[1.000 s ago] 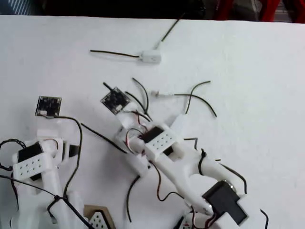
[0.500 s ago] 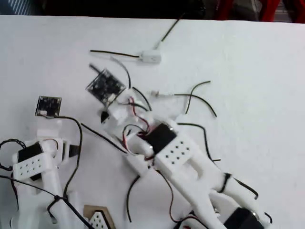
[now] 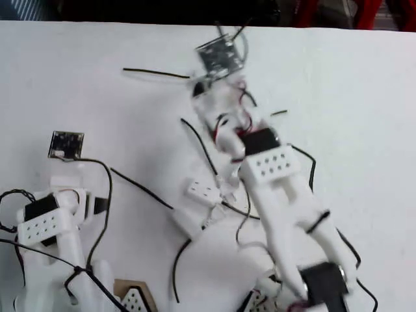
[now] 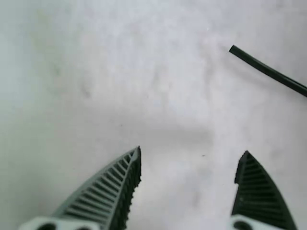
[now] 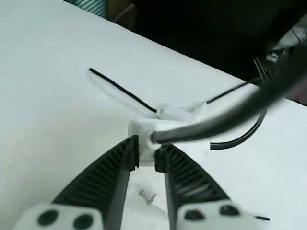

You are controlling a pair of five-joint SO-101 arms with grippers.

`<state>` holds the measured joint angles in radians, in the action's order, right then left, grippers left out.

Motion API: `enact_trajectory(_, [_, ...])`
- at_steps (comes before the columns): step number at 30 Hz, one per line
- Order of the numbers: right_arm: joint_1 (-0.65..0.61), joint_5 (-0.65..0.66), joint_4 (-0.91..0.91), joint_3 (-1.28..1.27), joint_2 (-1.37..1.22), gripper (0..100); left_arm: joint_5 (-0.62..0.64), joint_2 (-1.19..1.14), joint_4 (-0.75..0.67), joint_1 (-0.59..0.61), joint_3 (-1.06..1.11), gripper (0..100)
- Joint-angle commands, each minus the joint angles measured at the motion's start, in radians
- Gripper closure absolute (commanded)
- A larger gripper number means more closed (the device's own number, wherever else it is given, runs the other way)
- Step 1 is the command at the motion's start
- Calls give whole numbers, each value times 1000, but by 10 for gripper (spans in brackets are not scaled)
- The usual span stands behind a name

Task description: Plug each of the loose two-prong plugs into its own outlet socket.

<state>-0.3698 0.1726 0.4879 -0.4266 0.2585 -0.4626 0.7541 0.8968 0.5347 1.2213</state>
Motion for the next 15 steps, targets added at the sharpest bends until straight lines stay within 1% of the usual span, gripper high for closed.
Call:
enact_trajectory(1, [58,2,-130,58,-102,981,5,30,-20,4,-5,691])
enact_trajectory(5, [71,2,-254,61,-236,981,5,30,-20,4,-5,691])
enact_trajectory(7, [74,2,-286,81,-292,981,3,30,-20,4,-5,691])
enact_trajectory(9, [76,0,-283,130,-351,981,3,30,-20,4,-5,691])
enact_trajectory(12, [99,-87,-277,219,-440,972,3,30,-20,4,-5,691])
enact_trajectory(13, [107,-117,-254,259,-466,954,3,28,-20,4,-5,691])
enact_trajectory(15, [120,-164,-163,334,-510,889,5,28,-20,4,-5,691])
